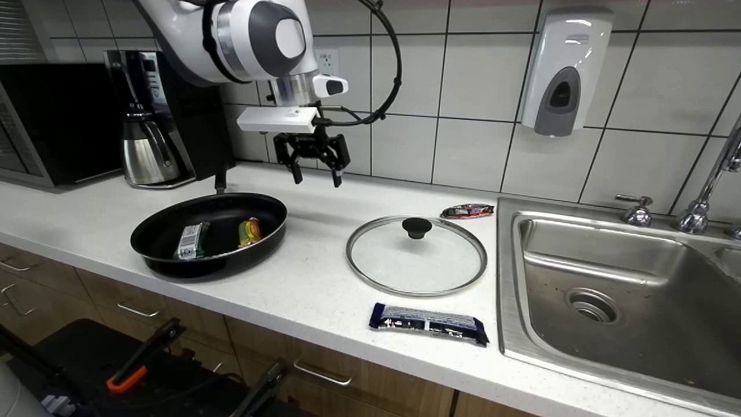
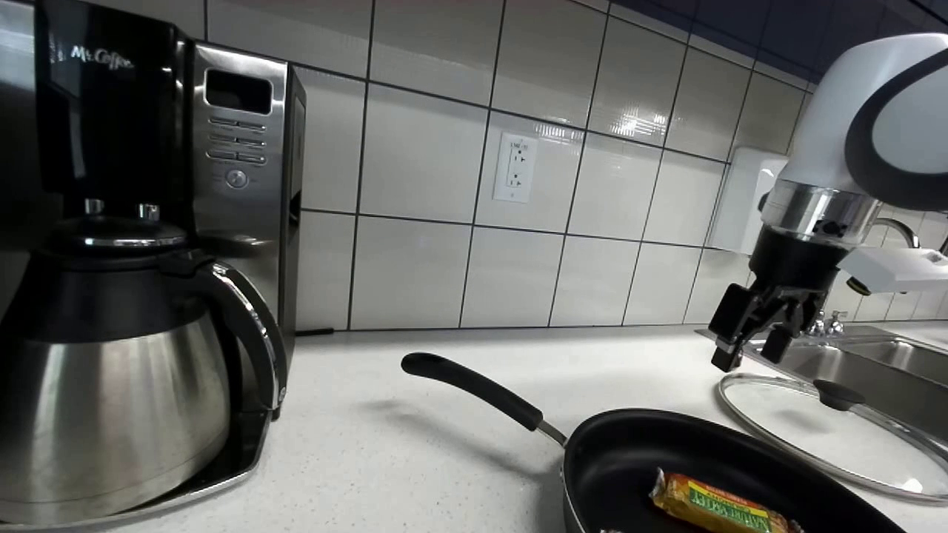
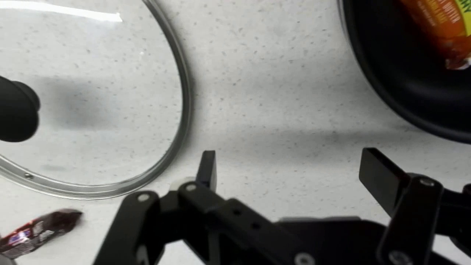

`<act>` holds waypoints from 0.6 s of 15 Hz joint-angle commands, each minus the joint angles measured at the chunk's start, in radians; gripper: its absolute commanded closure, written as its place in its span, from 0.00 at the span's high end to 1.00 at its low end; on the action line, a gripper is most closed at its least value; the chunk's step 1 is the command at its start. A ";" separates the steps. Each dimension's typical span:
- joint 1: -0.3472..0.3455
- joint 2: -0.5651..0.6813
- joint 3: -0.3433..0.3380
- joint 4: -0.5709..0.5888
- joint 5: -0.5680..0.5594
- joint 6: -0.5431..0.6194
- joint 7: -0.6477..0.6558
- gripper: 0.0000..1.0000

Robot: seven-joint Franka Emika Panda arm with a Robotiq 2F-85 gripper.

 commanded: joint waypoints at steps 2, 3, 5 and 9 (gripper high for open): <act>-0.040 0.002 -0.014 0.012 0.002 0.000 -0.011 1.00; -0.050 0.003 -0.020 0.015 0.002 0.000 -0.017 1.00; -0.050 0.007 -0.018 0.014 0.002 0.000 -0.016 1.00; -0.043 0.009 -0.012 0.014 0.002 0.000 -0.016 1.00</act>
